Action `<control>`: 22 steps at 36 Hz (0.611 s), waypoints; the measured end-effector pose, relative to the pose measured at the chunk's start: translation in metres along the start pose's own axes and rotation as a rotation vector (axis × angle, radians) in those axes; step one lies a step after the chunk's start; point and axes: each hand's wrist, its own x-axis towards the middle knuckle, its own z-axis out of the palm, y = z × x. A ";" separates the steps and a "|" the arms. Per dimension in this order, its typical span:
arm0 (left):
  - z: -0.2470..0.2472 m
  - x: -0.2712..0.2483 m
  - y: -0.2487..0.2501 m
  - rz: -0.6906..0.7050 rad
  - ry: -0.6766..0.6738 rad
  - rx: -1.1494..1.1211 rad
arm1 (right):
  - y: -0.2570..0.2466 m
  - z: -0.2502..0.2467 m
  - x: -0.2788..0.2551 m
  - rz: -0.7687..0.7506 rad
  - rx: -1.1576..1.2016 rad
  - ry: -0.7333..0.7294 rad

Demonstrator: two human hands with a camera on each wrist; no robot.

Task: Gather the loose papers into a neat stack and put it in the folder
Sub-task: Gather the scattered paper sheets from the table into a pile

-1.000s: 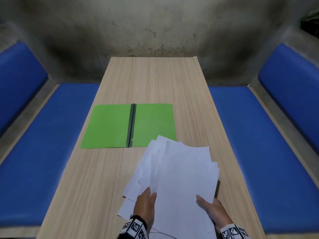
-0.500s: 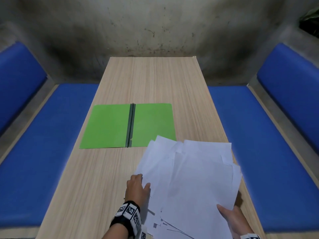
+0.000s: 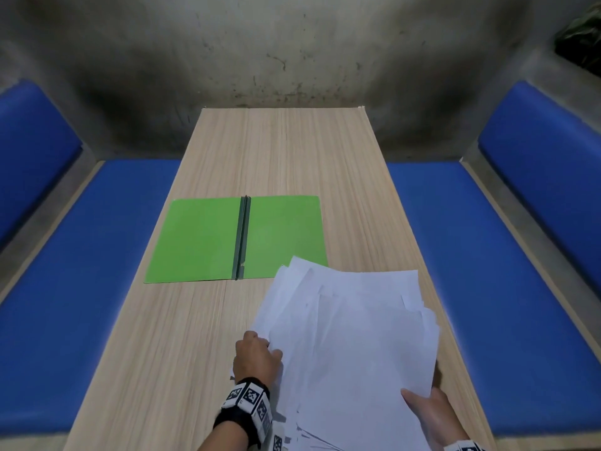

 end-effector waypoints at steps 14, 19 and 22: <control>-0.001 0.013 -0.001 -0.034 -0.137 -0.204 | -0.007 0.011 -0.003 -0.009 -0.046 0.006; -0.003 0.020 -0.002 0.008 0.012 -0.132 | -0.001 0.008 0.002 -0.002 -0.029 0.008; -0.007 0.023 -0.006 0.010 0.054 -0.024 | 0.007 0.006 0.010 0.023 -0.012 0.001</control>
